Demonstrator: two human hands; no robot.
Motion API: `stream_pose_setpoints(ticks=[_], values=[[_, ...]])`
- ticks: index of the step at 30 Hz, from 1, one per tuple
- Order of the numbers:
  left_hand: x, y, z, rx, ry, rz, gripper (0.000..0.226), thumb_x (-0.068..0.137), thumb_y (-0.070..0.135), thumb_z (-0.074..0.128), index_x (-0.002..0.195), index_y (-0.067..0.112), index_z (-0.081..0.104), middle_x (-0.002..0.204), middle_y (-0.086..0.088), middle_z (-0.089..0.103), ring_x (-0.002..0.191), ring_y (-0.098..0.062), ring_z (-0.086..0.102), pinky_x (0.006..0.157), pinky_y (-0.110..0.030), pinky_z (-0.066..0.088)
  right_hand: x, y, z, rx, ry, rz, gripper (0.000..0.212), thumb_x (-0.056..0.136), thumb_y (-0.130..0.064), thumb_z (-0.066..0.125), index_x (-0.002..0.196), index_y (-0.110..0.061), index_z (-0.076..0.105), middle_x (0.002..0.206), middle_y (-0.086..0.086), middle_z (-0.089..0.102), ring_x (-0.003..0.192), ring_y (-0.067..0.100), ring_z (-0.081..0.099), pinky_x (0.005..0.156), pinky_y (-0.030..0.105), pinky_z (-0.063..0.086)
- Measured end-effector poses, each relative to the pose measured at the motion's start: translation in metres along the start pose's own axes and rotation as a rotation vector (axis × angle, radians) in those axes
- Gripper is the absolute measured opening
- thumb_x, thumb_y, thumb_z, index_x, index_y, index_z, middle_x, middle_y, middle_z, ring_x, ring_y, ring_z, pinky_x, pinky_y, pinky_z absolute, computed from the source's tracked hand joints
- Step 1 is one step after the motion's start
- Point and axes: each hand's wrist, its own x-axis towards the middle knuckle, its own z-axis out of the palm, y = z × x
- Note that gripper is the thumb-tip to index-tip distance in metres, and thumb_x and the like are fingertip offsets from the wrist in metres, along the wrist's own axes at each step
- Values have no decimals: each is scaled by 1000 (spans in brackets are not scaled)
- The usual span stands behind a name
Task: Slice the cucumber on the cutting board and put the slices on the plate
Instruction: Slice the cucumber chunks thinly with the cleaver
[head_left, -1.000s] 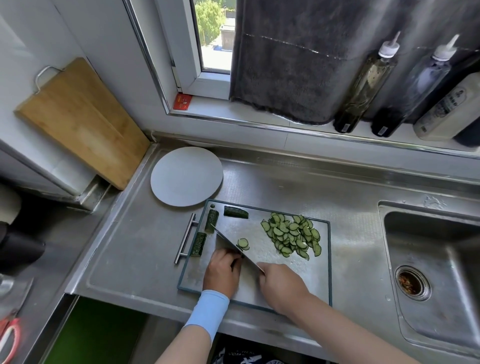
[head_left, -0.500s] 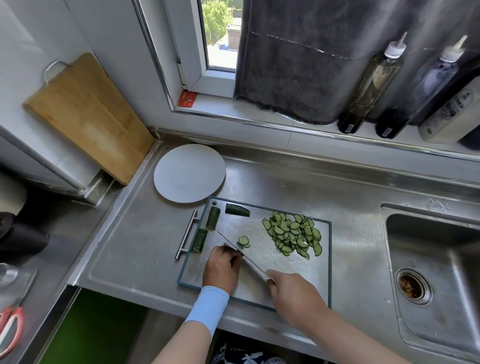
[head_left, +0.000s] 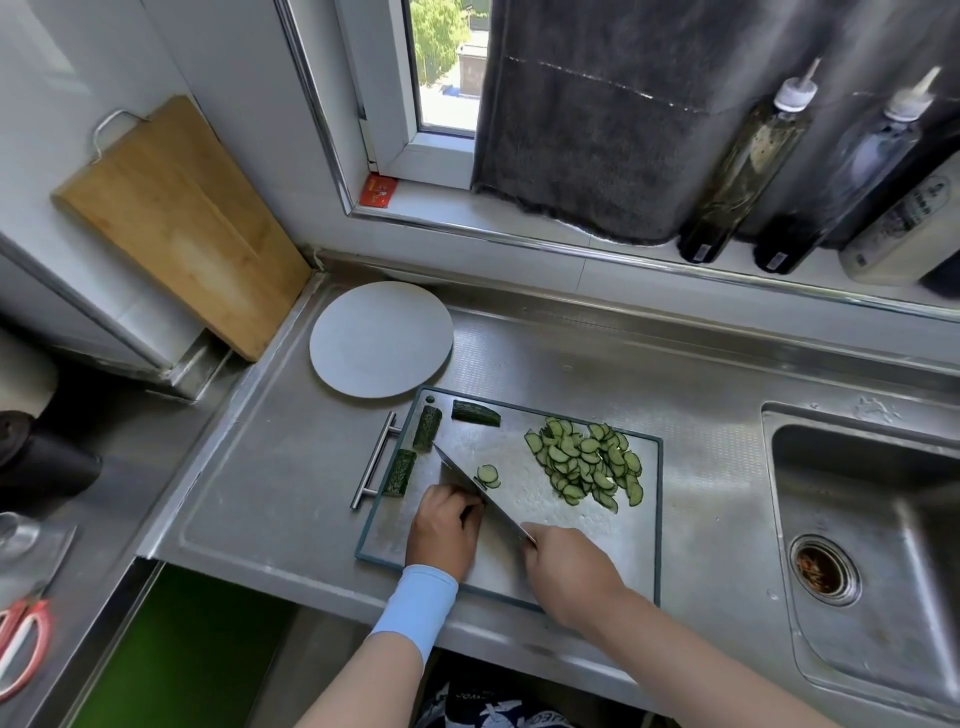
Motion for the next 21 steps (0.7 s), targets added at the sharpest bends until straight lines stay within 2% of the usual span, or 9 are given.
stream_pose_setpoints(ticks=[4, 9, 12, 17, 21], values=[[-2, 0, 0, 6, 24, 28, 21, 68, -4, 80, 81, 10, 74, 81, -5, 64, 87, -16, 49, 78, -13, 35, 3, -6, -4, -12, -5, -7, 32, 95, -17, 37, 67, -31, 42, 65, -7, 51, 59, 11, 44, 50, 27, 31], [-2, 1, 1, 3, 48, -10, 22, 63, -2, 84, 76, 13, 74, 75, -3, 64, 82, -15, 50, 73, -16, 38, -2, 0, -2, -21, 21, -36, 24, 96, -20, 38, 74, -25, 45, 68, -3, 54, 65, 20, 50, 54, 32, 35], [0, 1, 0, 3, 38, -34, 22, 64, 1, 85, 77, 15, 75, 73, -1, 65, 81, -12, 50, 72, -17, 40, -9, 4, -1, -20, 33, -54, 24, 99, -23, 39, 77, -28, 45, 67, -5, 54, 63, 17, 48, 55, 32, 36], [2, 2, -1, 25, 19, -33, 22, 62, 0, 85, 74, 16, 75, 73, -2, 64, 82, -12, 49, 72, -15, 38, -22, 13, -1, -38, 47, -59, 21, 100, -25, 39, 81, -27, 47, 73, 0, 60, 71, 23, 56, 64, 38, 47], [2, 1, -1, 35, 4, -38, 21, 63, 3, 85, 75, 16, 75, 73, 0, 63, 81, -12, 48, 69, -14, 36, -27, 19, -2, -43, 40, -41, 20, 100, -24, 38, 84, -24, 51, 74, 2, 61, 73, 23, 58, 63, 37, 45]])
